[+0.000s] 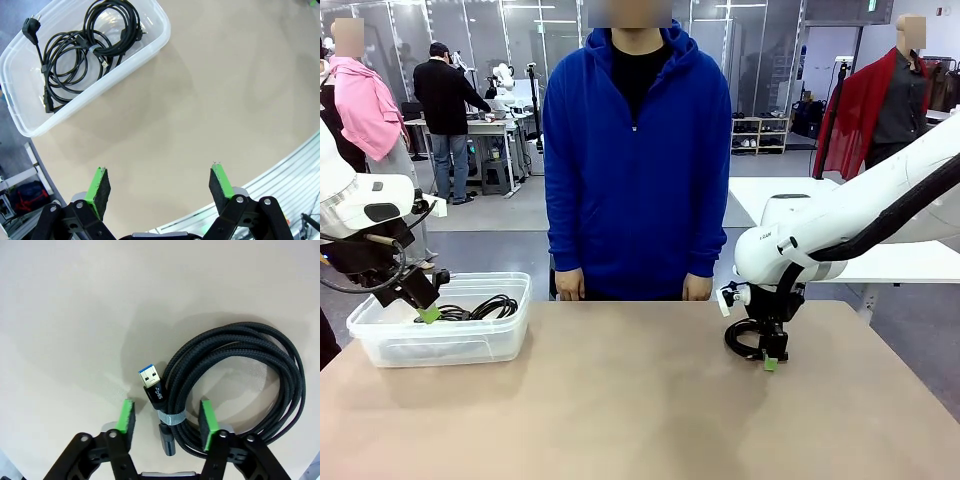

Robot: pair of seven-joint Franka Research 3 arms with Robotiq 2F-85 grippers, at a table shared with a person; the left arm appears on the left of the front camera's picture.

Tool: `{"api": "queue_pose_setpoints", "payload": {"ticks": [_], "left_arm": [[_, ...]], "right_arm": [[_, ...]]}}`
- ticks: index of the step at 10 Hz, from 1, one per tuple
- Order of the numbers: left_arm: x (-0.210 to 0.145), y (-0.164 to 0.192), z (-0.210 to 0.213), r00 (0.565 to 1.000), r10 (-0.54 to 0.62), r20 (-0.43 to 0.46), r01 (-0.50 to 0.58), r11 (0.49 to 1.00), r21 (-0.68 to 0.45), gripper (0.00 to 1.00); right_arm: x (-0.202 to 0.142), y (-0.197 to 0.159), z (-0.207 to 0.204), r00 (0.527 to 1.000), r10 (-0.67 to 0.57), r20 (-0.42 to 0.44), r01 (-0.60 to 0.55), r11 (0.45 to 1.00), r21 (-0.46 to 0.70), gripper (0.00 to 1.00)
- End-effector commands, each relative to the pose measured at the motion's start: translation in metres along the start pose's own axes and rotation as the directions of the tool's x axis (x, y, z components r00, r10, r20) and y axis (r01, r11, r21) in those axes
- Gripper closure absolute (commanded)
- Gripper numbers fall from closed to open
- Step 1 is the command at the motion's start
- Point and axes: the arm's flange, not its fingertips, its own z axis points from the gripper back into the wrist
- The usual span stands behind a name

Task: Organize and store the cables.
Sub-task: Place the USB Extension Cable into the Organizing box.

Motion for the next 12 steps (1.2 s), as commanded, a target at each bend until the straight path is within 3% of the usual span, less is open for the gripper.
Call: {"api": "queue_pose_setpoints", "payload": {"ticks": [1, 5, 6, 7, 12], "left_arm": [[-0.001, 0.0, 0.0, 1.0, 0.003, -0.002, -0.003, 1.0, 0.004, 0.0], [-0.001, 0.0, 0.0, 1.0, 0.003, -0.002, -0.003, 1.0, 0.004, 0.0], [-0.001, 0.0, 0.0, 1.0, 0.003, -0.002, -0.003, 1.0, 0.004, 0.0], [-0.001, 0.0, 0.0, 1.0, 0.003, -0.002, -0.003, 1.0, 0.004, 0.0], [-0.001, 0.0, 0.0, 1.0, 0.003, -0.002, -0.003, 1.0, 0.004, 0.0]], "right_arm": [[0.0, -0.003, 0.0, 1.0, 0.011, -0.009, -0.01, 1.0, 0.024, 0.59], [-0.003, -0.002, 0.002, 1.0, -0.001, -0.021, 0.001, 1.0, 0.021, 0.98], [-0.004, 0.001, 0.005, 1.0, -0.002, -0.026, 0.002, 1.0, 0.013, 0.87], [-0.004, 0.002, 0.008, 1.0, -0.006, -0.018, 0.007, 1.0, 0.017, 1.0], [0.011, 0.018, 0.06, 0.997, 0.041, -0.061, -0.039, 0.999, 0.027, 1.0]]}}
